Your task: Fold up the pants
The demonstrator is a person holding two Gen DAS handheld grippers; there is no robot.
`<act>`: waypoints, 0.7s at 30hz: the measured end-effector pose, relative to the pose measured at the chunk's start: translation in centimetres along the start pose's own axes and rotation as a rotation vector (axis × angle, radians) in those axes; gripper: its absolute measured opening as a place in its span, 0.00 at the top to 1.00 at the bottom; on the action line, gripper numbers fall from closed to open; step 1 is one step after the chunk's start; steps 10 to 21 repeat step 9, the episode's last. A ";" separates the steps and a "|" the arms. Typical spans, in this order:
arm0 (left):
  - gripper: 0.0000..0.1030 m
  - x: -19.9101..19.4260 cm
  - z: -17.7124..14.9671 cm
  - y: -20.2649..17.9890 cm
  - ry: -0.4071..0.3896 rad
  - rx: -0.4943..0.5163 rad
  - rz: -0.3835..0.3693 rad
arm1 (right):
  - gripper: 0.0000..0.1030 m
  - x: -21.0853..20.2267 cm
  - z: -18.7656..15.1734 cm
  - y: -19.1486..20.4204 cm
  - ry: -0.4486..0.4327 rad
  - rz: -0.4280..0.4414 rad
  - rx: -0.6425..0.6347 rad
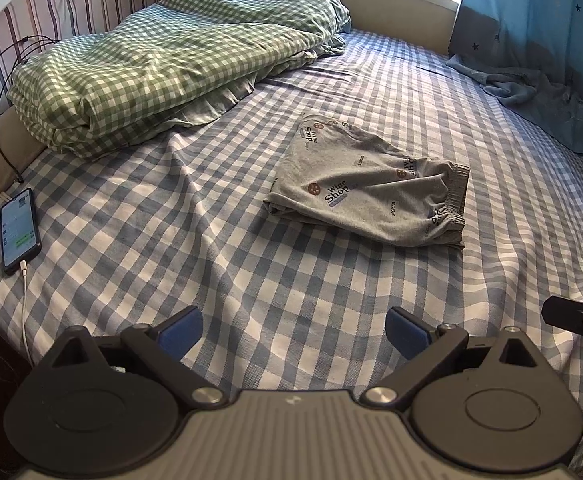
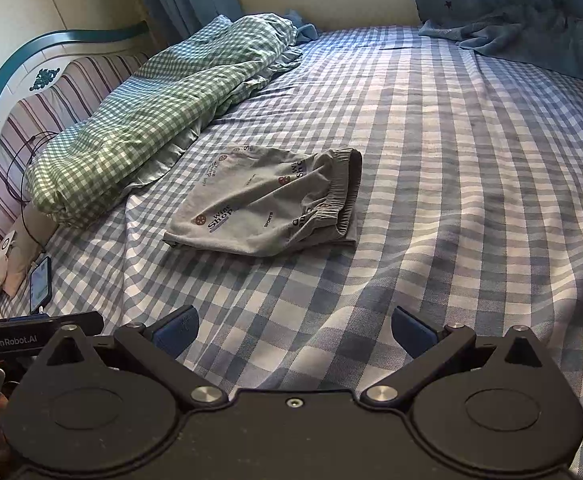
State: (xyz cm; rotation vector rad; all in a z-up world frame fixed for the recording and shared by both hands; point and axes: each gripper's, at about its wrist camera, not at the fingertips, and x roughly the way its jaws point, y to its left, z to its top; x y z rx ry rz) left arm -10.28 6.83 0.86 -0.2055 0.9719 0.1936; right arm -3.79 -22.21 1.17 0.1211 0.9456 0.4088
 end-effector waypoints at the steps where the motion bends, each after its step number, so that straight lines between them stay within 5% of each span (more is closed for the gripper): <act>1: 0.04 0.1 0.0 0.1 0.001 0.002 -0.002 | 0.01 0.1 0.1 0.0 0.000 0.000 0.002; 21: 0.05 0.4 0.1 0.6 0.011 -0.022 -0.027 | 0.01 0.2 0.1 0.0 0.006 -0.002 0.009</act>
